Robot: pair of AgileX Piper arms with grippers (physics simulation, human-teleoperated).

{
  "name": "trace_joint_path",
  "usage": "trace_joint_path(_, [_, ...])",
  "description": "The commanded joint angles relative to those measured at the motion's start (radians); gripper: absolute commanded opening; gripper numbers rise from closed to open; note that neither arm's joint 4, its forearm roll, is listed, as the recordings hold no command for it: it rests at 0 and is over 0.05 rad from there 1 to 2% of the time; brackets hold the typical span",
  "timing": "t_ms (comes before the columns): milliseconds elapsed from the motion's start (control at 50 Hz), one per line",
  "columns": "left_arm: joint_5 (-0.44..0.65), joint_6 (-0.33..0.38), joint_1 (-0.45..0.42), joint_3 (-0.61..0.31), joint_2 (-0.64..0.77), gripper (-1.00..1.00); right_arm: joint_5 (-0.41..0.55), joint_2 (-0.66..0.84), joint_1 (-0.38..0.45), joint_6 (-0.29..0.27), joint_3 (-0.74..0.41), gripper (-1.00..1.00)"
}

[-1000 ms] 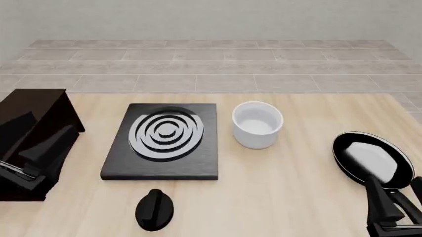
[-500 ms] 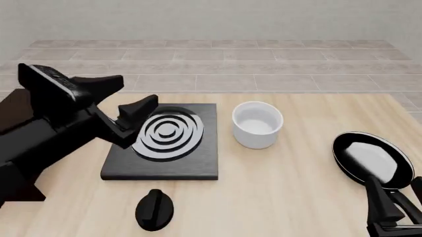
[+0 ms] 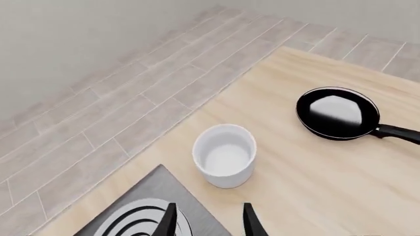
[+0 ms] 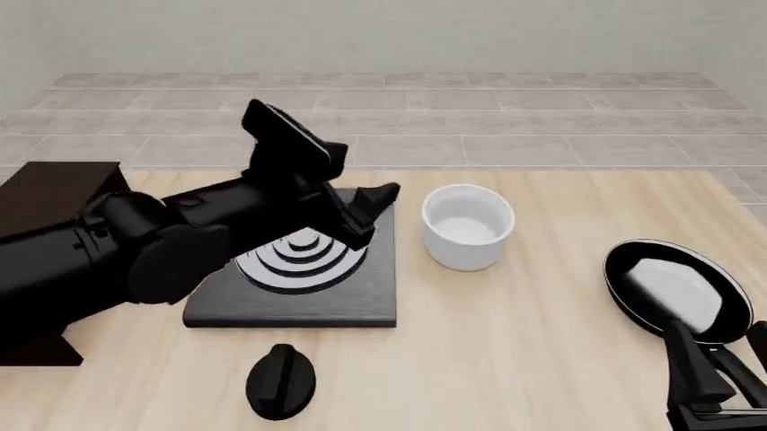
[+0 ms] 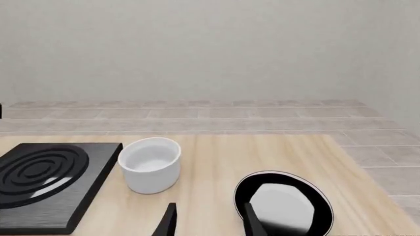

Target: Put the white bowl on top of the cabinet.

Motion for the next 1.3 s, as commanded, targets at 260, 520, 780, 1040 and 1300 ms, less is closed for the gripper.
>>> trace_joint_path(260, [-0.007,0.122,-0.011,-0.129,0.234,1.00,0.000,0.003,-0.001,0.005,0.002,1.00])
trace_joint_path(520, [-0.015,0.165,-0.038,-0.180,0.322,1.00,0.005,-0.001,0.000,0.002,-0.002,1.00])
trace_joint_path(780, [-0.032,0.247,-0.076,-0.226,0.424,1.00,0.001,-0.002,0.000,-0.003,-0.002,1.00])
trace_joint_path(1040, [-0.001,0.347,-0.118,-0.296,0.519,1.00,-0.001,-0.002,0.000,-0.004,-0.001,1.00])
trace_joint_path(1300, [0.014,0.396,-0.122,-0.349,0.573,1.00,0.002,0.002,-0.001,0.004,0.000,1.00])
